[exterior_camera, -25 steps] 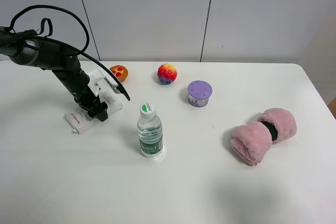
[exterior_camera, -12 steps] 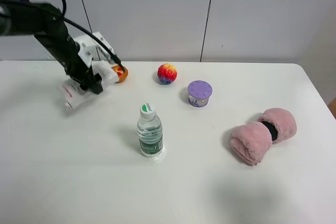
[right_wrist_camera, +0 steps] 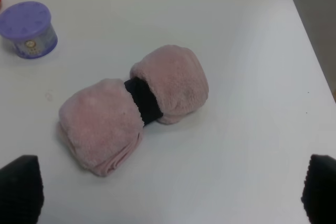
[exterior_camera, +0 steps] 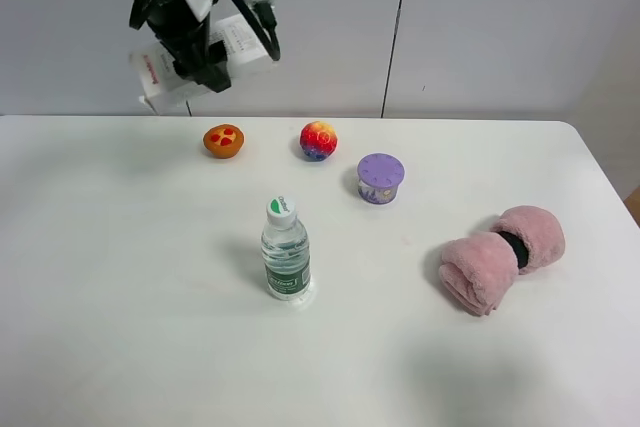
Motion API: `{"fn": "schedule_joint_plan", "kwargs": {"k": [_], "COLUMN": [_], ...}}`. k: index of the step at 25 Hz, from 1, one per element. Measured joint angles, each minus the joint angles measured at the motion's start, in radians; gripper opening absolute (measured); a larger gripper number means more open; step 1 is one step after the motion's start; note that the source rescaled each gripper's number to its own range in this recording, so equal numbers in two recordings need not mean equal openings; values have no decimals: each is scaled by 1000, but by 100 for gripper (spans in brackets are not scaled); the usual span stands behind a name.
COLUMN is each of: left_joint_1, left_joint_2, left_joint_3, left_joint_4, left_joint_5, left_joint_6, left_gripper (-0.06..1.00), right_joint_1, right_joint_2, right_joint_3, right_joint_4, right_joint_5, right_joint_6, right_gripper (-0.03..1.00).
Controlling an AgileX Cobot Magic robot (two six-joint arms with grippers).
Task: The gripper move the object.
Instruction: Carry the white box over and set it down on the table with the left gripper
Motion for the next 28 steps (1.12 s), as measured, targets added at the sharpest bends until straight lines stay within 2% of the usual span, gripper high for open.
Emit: {"fn": "schedule_joint_plan", "kwargs": {"k": [10,17,21,24,26,28], "left_joint_1": [-230,-347,-387,-394,-394,-397], "left_joint_2": [64,134,153,174,185,194], "left_joint_3": [-14,-14,-14,-14,-14,-14], "left_joint_4": [-5,-49,-79,-141,-180,-215], "left_joint_5": [-27,-78,-104,-131,-154,-187], "left_joint_6": [283,370,378,367,309,189], "left_gripper": [1,1,1,1,1,1], "right_joint_1": [0,0,0,0,0,0], "right_joint_2": [0,0,0,0,0,0], "right_joint_3": [0,0,0,0,0,0], "right_joint_4": [0,0,0,0,0,0], "right_joint_5": [0,0,0,0,0,0], "right_joint_6": [0,0,0,0,0,0], "right_gripper": [100,100,100,100,100,100]}}
